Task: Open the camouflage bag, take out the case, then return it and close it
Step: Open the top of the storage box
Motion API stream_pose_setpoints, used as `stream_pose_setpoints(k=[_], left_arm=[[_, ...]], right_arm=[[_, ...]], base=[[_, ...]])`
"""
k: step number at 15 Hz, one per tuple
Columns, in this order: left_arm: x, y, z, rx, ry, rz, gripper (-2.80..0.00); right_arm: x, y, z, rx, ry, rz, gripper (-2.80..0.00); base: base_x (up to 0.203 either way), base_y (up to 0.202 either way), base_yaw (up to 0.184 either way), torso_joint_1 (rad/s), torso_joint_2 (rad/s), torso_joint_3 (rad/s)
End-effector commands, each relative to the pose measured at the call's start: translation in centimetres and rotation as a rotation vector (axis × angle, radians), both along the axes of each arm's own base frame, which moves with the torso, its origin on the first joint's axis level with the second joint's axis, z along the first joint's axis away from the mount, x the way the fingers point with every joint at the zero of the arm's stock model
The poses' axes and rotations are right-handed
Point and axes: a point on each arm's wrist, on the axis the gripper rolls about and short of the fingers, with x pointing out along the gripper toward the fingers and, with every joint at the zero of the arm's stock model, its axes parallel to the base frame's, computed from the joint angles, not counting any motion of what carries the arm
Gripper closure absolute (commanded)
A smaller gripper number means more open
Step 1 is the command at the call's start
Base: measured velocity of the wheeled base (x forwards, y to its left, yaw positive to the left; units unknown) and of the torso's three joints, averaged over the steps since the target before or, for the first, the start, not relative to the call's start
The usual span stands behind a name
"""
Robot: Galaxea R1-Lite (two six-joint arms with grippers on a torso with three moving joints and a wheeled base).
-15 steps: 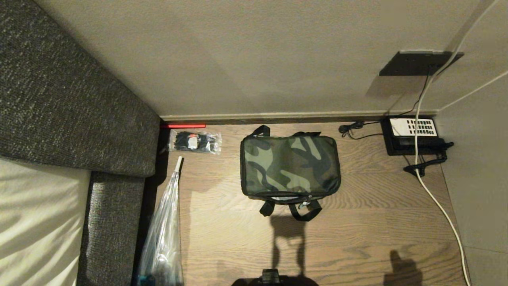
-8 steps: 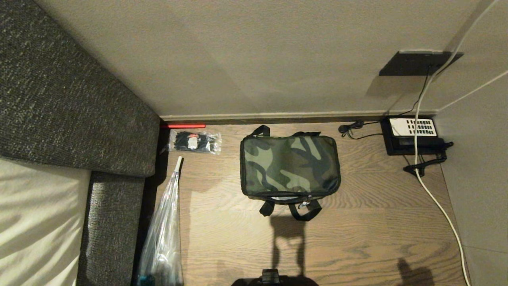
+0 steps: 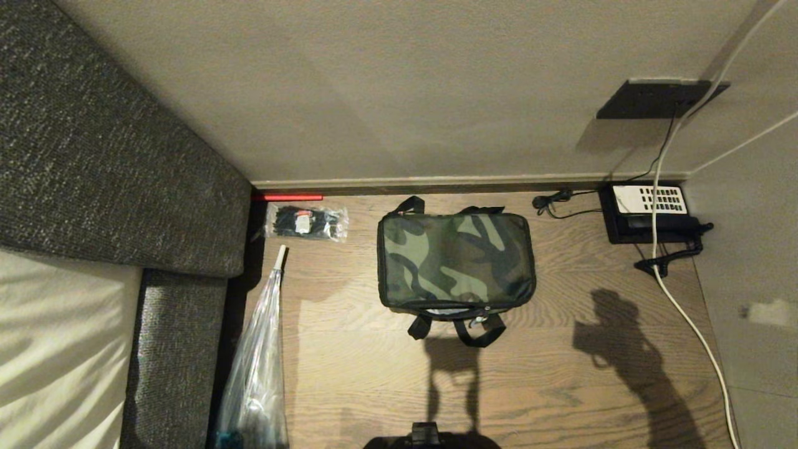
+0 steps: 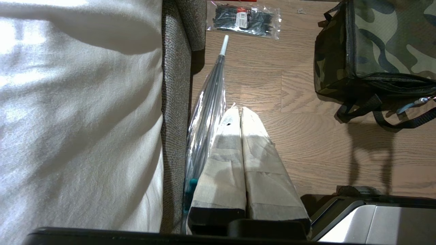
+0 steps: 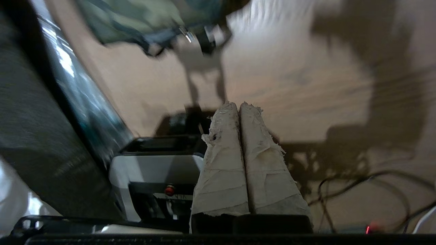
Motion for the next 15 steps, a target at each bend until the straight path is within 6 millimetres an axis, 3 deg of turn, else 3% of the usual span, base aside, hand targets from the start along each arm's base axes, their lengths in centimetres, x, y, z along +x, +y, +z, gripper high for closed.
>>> stream_pose_setpoints(k=[1, 4, 6, 8, 10, 12, 13, 15], left_arm=[[0.0, 0.0, -0.1, 0.000, 0.001, 0.001, 0.00], [0.0, 0.0, -0.1, 0.000, 0.000, 0.001, 0.00], [0.0, 0.0, 0.0, 0.000, -0.002, 0.000, 0.00], [0.0, 0.0, -0.1, 0.000, 0.001, 0.001, 0.00], [0.0, 0.0, 0.0, 0.000, -0.001, 0.001, 0.00], [0.0, 0.0, -0.1, 0.000, 0.000, 0.001, 0.00], [0.0, 0.0, -0.1, 0.000, 0.000, 0.001, 0.00], [0.0, 0.0, 0.0, 0.000, 0.000, 0.003, 0.00]], right_arm=[[9.8, 1.9, -7.1, -0.005, 0.192, 0.040, 0.00], [14.8, 5.2, -11.7, 0.032, 0.117, 0.107, 0.00], [16.4, 8.6, -14.6, 0.020, 0.104, 0.170, 0.00], [17.0, 12.2, -16.6, -0.016, 0.032, 0.194, 0.00], [16.9, 13.4, -17.7, -0.052, 0.028, 0.176, 0.00], [16.9, 14.9, -21.1, -0.117, 0.097, 0.175, 0.00], [17.0, 15.5, -22.3, -0.137, 0.116, 0.191, -2.80], [17.1, 16.6, -24.1, -0.178, 0.129, 0.228, -2.80]], base=[[0.000, 0.000, 0.000, 0.000, 0.00, 0.000], [0.000, 0.000, 0.000, 0.000, 0.00, 0.000], [0.000, 0.000, 0.000, 0.000, 0.00, 0.000], [0.000, 0.000, 0.000, 0.000, 0.00, 0.000], [0.000, 0.000, 0.000, 0.000, 0.00, 0.000], [0.000, 0.000, 0.000, 0.000, 0.00, 0.000], [0.000, 0.000, 0.000, 0.000, 0.00, 0.000], [0.000, 0.000, 0.000, 0.000, 0.00, 0.000]])
